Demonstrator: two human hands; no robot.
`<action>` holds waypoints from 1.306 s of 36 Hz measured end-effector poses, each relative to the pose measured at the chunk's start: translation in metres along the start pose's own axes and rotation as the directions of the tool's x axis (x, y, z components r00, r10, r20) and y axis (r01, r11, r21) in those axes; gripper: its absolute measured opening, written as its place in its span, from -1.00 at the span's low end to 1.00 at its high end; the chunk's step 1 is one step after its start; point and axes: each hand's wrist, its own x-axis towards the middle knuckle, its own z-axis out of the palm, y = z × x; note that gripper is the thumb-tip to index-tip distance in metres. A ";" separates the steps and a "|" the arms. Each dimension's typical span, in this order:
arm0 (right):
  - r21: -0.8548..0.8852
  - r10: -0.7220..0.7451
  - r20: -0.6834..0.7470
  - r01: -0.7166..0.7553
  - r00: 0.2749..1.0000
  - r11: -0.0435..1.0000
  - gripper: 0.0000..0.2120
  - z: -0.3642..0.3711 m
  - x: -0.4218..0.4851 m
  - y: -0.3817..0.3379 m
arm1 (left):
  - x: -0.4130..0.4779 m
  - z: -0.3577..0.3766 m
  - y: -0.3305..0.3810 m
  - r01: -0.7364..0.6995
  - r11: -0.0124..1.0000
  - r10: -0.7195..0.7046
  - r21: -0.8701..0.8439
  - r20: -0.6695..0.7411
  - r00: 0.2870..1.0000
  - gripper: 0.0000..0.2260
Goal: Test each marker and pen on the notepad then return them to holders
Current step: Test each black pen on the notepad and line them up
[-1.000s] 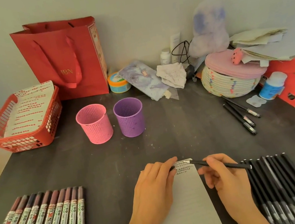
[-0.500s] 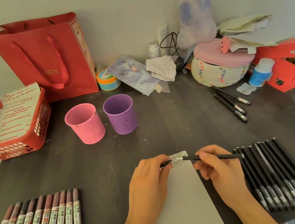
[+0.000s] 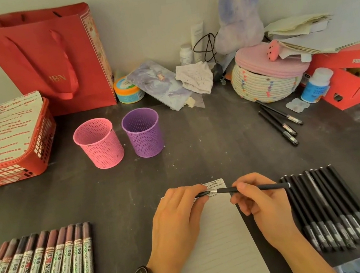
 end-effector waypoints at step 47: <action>-0.235 0.007 0.175 0.035 0.984 0.971 -0.84 0.005 0.001 -0.005 | -0.002 0.003 -0.003 -0.214 0.977 0.212 -0.024 -0.081 0.974 -0.77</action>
